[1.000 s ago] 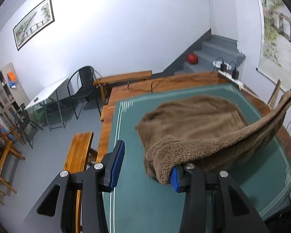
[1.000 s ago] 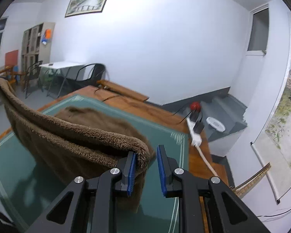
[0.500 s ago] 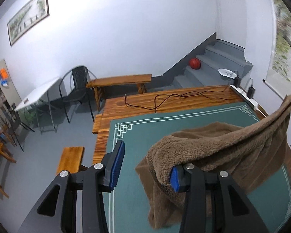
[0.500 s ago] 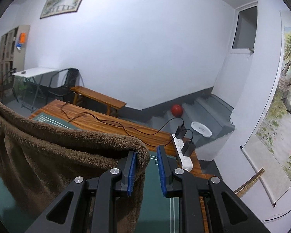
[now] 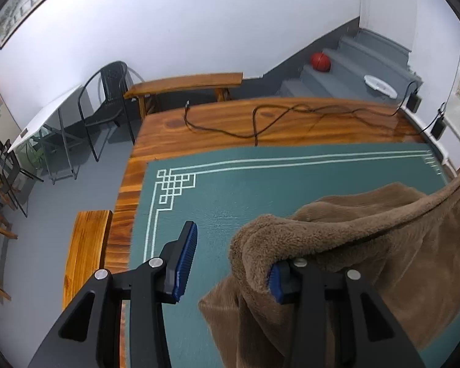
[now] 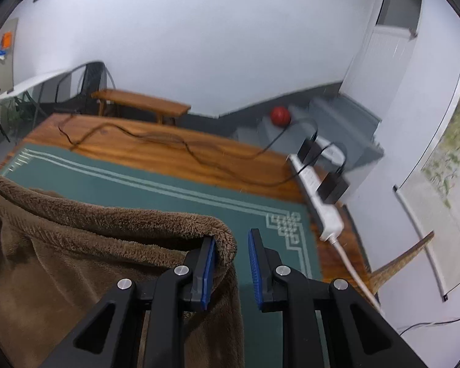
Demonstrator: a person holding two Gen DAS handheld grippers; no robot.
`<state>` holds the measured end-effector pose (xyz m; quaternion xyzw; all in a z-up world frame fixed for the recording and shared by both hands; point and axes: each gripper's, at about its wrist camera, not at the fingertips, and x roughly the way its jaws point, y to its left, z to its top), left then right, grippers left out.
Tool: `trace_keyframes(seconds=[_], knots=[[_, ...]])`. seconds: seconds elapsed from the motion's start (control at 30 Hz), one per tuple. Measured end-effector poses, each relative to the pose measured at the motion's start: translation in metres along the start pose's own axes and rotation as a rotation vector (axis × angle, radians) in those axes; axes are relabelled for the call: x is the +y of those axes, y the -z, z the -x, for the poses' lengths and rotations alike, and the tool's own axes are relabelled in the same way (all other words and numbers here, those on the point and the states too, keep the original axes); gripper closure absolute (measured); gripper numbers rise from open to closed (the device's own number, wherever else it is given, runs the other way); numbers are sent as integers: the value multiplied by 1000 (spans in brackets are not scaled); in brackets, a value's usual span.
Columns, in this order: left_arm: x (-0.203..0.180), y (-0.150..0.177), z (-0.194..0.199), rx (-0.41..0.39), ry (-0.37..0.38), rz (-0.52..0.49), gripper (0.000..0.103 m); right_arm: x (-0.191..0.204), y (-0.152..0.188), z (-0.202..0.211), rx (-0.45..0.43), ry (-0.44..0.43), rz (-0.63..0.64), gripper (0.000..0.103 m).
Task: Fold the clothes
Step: 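Lift the fleece edge with both grippers and fold it over the body, then lower the folded edge onto the fleece and open both grippers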
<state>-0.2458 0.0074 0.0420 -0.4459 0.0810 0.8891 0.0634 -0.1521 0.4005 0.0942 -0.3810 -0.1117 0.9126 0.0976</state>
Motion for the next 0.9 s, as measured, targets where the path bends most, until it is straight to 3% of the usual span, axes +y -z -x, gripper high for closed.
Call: trace_keyframes(seconds=[0.2, 0.27, 0.3, 0.37, 0.47, 0.6, 0.7, 0.8, 0.9], knots=[[-10, 3, -57, 113, -33, -34, 56, 7, 11, -62, 139, -34, -44, 81], [-13, 9, -72, 158, -50, -52, 51, 7, 16, -74, 173, -56, -72, 77], [-14, 12, -79, 180, -61, -63, 47, 7, 17, -79, 193, -72, -86, 73], [-11, 16, -84, 194, -58, -58, 34, 6, 19, -83, 217, -86, -99, 41], [6, 17, -83, 207, 11, 21, 24, 0, 18, -68, 177, -89, -120, 34], [31, 25, -60, 200, 185, 148, 24, -12, 15, -44, 125, -150, -168, 34], [21, 37, -30, 155, 209, 81, 22, -11, 16, -27, 93, -220, -178, 33], [7, 49, -16, 150, 216, 33, 21, 6, 17, -28, 108, -273, -123, 26], [10, 40, -14, 142, 236, 75, 21, 28, 18, -40, 146, -325, -66, 26]])
